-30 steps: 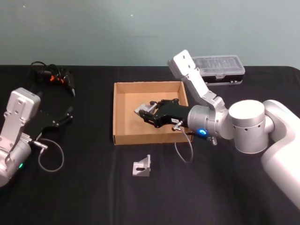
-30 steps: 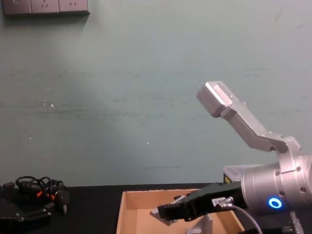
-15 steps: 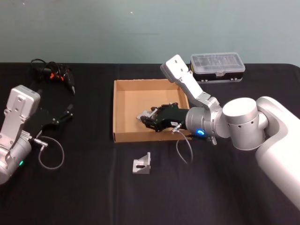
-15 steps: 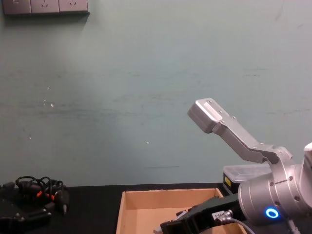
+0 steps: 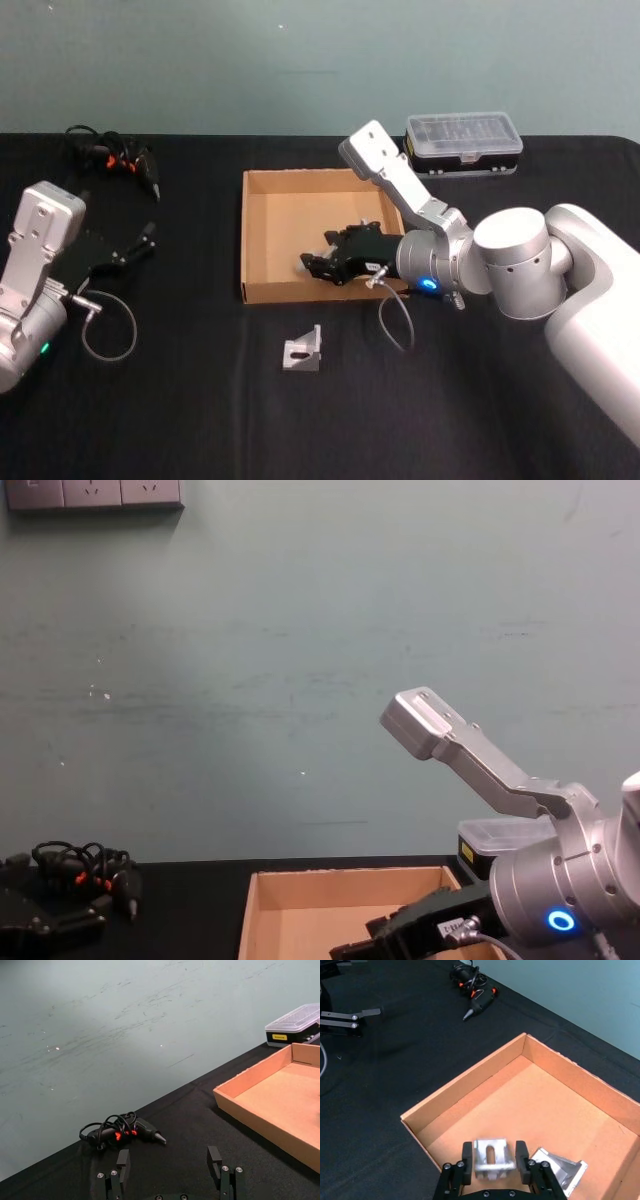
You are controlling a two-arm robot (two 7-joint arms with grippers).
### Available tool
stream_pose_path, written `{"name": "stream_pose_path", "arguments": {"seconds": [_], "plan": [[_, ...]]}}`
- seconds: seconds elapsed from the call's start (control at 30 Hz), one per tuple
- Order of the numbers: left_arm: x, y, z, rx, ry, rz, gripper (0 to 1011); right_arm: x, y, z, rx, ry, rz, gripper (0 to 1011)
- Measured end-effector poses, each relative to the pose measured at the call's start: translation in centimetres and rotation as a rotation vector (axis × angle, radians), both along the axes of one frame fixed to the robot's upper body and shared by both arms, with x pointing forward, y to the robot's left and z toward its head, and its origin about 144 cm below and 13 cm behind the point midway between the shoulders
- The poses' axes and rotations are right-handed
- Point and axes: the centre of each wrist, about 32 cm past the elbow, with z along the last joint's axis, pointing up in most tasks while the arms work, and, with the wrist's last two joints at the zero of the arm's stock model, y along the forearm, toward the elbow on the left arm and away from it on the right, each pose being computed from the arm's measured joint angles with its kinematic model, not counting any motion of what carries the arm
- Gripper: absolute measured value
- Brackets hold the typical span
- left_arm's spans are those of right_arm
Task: Use one hand to pick up the angle iron from the table and place it into the box.
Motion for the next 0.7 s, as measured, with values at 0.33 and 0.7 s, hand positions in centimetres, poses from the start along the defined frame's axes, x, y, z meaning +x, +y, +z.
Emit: {"name": "stream_pose_path", "arguments": {"seconds": [0.33, 0.7], "plan": [[0.0, 0.0, 0.0, 0.000, 0.000, 0.000, 1011, -0.5, -0.3, 0.6, 0.018, -0.030, -0.010, 833], [0.0, 0.0, 0.0, 0.000, 0.000, 0.000, 1011, -2.9, -2.3, 3.1, 0.082, -0.133, 0.031, 1003]]}}
